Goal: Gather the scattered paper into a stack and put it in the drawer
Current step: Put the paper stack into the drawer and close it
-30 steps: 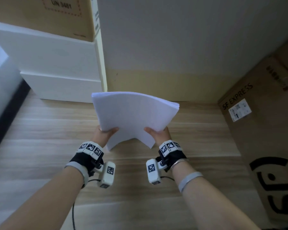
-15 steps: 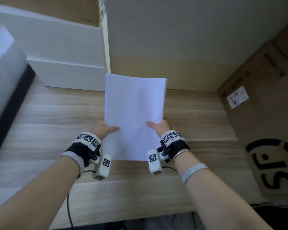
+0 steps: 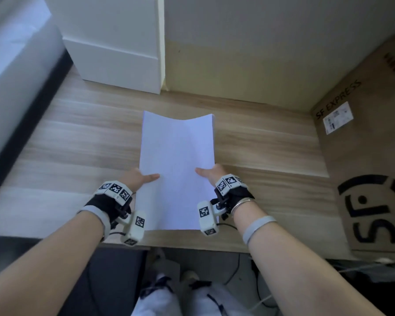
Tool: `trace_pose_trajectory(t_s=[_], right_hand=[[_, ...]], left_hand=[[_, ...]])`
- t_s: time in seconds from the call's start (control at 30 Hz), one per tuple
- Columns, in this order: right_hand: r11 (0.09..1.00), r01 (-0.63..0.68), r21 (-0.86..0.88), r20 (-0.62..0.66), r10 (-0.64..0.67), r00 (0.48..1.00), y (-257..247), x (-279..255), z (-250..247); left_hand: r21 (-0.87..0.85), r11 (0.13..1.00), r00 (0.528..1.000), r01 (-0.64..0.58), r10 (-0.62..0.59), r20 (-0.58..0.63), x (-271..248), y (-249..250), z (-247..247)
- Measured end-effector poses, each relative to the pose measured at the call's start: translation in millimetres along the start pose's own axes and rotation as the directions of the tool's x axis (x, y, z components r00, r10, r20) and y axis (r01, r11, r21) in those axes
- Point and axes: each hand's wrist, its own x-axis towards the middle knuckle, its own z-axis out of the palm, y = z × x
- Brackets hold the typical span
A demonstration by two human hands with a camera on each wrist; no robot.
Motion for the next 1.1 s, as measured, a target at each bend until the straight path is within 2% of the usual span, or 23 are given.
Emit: trace_pose_trajectory(t_s=[0.1,0.2,0.27,0.47,0.63,0.8,1.0,1.1], right_hand=[[0.999,0.026,-0.025,0.026,-0.025,0.999,17.5,-8.9,10.4],[0.999,0.046,-0.02,0.051,-0.045,0.998,35.1,-14.1,25.1],[0.998,0.053,-0.021,0.078,-0.052,0.996,43.6,-21.3,36.2],[0.993,0.092,-0.076,0.158,-0.08,0.984,61.0,-39.5,79.3],[0.984,0.126,-0.126,0.228,-0.095,0.969,71.2,-62.8,131.1],[0.98,0.147,-0.134,0.275,-0.106,0.956,86.3,-93.7,190.5],[0.99,0.1,-0.104,0.339,-0.059,0.939,114.7,-135.3,261.3],[0.992,0.059,-0.112,0.362,-0.015,0.932,134.5,-146.0,295.1]], left_hand=[[-0.088,0.996,0.999,0.032,-0.03,0.017,-14.9,-24.1,15.3],[-0.133,0.991,0.999,0.035,-0.04,-0.036,-35.8,-43.5,29.4],[-0.224,0.974,0.997,0.024,-0.039,-0.06,-48.1,-57.9,36.1],[-0.41,0.905,0.985,0.111,-0.155,-0.077,-82.1,-110.6,40.7],[-0.618,0.783,0.983,0.064,-0.157,-0.096,-106.0,-174.5,35.7],[-0.707,0.704,0.981,0.062,-0.175,-0.088,-129.8,-242.4,29.5],[-0.769,0.622,0.964,0.144,-0.263,-0.033,-152.8,-329.6,28.6],[-0.77,0.61,0.954,0.189,-0.299,-0.002,-156.7,-369.0,32.0]])
